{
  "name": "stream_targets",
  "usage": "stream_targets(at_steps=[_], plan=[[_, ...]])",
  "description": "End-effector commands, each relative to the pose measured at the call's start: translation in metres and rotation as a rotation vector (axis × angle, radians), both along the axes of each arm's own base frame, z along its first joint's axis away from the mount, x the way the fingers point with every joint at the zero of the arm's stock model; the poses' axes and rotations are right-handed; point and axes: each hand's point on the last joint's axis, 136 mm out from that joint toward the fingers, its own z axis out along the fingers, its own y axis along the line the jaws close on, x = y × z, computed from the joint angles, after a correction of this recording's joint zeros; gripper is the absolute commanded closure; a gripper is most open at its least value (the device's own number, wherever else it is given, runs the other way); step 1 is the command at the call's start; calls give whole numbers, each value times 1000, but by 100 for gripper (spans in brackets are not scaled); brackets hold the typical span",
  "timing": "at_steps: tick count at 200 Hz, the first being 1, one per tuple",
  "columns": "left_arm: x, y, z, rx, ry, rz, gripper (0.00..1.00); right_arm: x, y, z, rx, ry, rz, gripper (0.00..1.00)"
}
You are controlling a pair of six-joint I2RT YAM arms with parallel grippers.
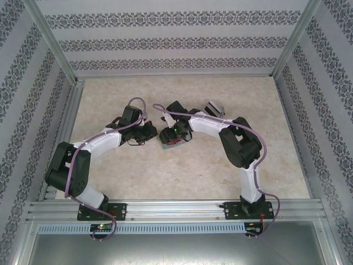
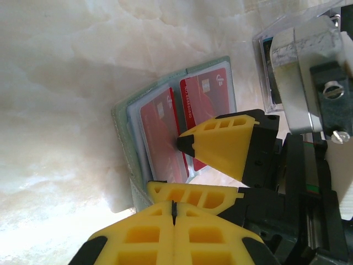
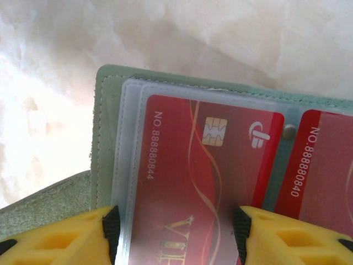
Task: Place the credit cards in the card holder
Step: Turn over the card slot in the card holder.
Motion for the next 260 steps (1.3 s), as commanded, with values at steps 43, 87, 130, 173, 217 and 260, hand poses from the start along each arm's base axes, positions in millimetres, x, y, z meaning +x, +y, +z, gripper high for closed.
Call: stream_targets(at_steps=[43, 87, 130, 173, 217, 260], plan=[[6, -2, 17, 4, -49, -15, 100, 2, -6, -6, -28, -4, 2, 47], [7, -2, 17, 5, -49, -14, 100, 5, -11, -2, -30, -16, -13, 51], [8, -3, 17, 1, -51, -16, 100, 8, -14, 5, -37, -44, -16, 53], [9, -4, 18, 1, -52, -20, 100, 14, -21, 12, -52, -76, -29, 54], [10, -4, 17, 1, -51, -19, 100, 19, -28, 16, -67, -96, -42, 54], [12, -5, 17, 0, -51, -19, 100, 23, -33, 23, -69, -114, -56, 54]])
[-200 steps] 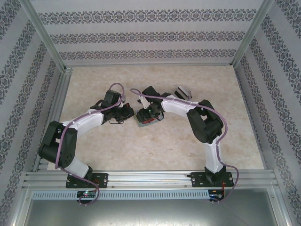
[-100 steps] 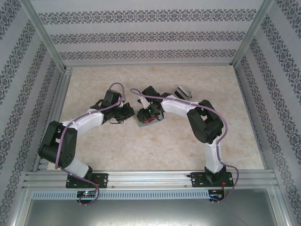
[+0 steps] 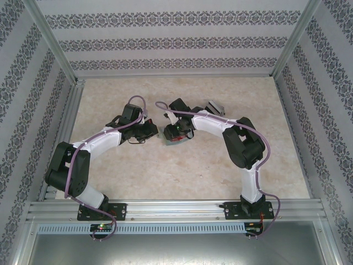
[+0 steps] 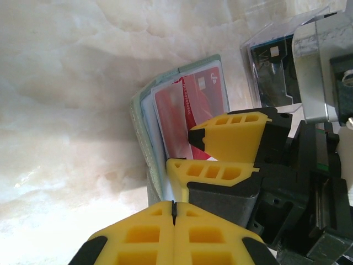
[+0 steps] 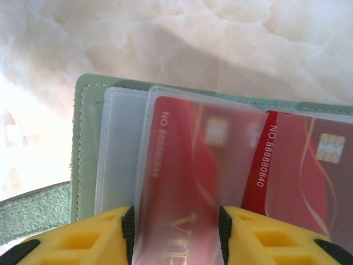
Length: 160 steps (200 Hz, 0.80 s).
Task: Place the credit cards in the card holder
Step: Turn over the card slot in the card holder.
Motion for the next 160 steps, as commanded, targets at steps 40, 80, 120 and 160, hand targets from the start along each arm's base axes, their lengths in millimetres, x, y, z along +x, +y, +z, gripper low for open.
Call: stream_targets(at_steps=[40, 80, 120, 160], plan=[[7, -4, 7, 7, -26, -23, 100, 7, -17, 17, -27, -52, -24, 54], [6, -4, 7, 6, -24, -21, 100, 9, -23, 19, -30, -57, -36, 54], [5, -3, 7, 9, -25, -19, 100, 11, -32, 21, -30, -64, -55, 54], [4, -2, 8, 9, -27, -15, 100, 11, -38, 23, -19, -65, -71, 53]])
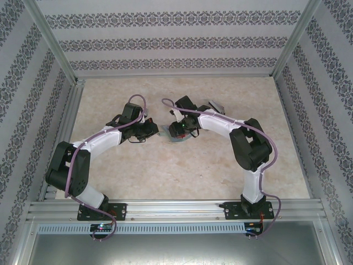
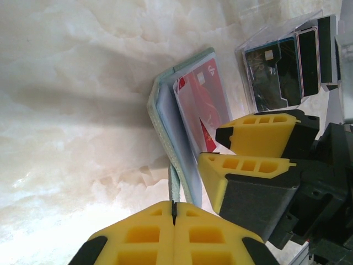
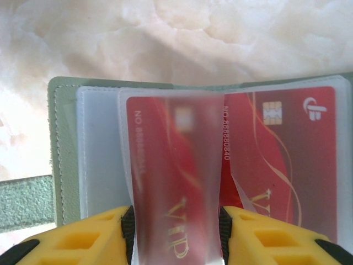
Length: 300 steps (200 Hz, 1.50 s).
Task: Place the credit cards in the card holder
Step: Turn over the card slot in the card holder.
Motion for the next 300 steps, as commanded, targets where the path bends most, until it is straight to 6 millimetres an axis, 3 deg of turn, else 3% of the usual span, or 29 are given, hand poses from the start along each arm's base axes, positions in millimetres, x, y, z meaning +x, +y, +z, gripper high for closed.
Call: stream_targets(at_steps=[1, 161, 217, 275, 300], plan=[[1, -1, 5, 12, -19, -15, 100, 4, -12, 10, -13, -39, -20, 53], [-5, 9, -9, 63, -5, -3, 100, 18, -44, 8, -9, -35, -105, 53], [-7, 13, -15, 86, 5, 3, 100, 19, -50, -2, -17, -9, -124, 53], [-15, 33, -32, 206, 35, 28, 64, 19, -51, 3, -2, -12, -125, 53], [-16, 42, -29, 258, 30, 37, 58, 19, -52, 13, 29, -19, -134, 53]])
